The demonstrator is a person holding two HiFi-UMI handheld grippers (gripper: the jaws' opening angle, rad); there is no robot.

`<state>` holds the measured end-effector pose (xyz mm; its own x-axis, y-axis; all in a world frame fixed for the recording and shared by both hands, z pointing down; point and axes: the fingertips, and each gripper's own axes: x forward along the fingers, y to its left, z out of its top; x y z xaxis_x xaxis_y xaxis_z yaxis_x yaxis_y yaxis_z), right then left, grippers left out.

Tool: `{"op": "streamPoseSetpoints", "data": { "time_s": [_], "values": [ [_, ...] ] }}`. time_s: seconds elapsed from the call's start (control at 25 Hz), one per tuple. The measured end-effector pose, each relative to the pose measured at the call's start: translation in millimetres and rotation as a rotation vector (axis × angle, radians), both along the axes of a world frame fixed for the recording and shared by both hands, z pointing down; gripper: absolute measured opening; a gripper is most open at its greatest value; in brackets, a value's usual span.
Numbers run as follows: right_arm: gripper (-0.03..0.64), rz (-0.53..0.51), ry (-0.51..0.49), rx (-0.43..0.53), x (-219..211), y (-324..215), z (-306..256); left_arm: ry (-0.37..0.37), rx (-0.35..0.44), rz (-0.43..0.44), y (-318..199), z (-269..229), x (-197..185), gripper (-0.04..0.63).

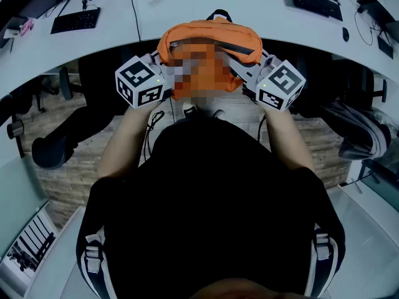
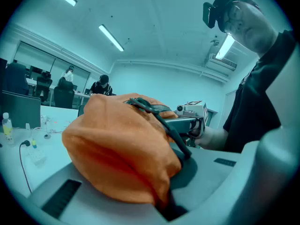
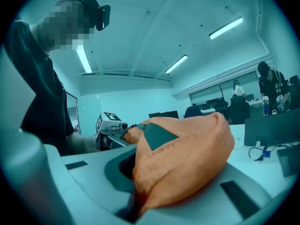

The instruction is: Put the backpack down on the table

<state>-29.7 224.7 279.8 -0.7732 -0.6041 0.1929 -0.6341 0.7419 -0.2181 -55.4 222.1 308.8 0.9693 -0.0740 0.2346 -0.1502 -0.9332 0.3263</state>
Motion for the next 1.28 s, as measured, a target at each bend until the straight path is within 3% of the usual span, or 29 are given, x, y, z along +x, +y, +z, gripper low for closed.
{"op": "streamPoseSetpoints", "data": {
  "time_s": [0.52, 0.92, 1.28],
  "values": [
    [0.04, 0.013, -0.011, -0.009, -19.5, -1.5, -0.6, -0.015, -0.002, -0.009, -0.5, -3.2, -19.4, 0.047],
    [0.038, 0.036, -0.02, 0.006, -50.3, -18.3, -3.9, -0.004, 0.012, 0.03, -18.8, -4.2, -46.2, 0.043],
    [0.038, 0.073, -0.011, 0.02, -50.6, -35.1, -11.5, 0.008, 0.015, 0.05, -33.1, -12.6, -47.9, 0.043]
  ]
}}
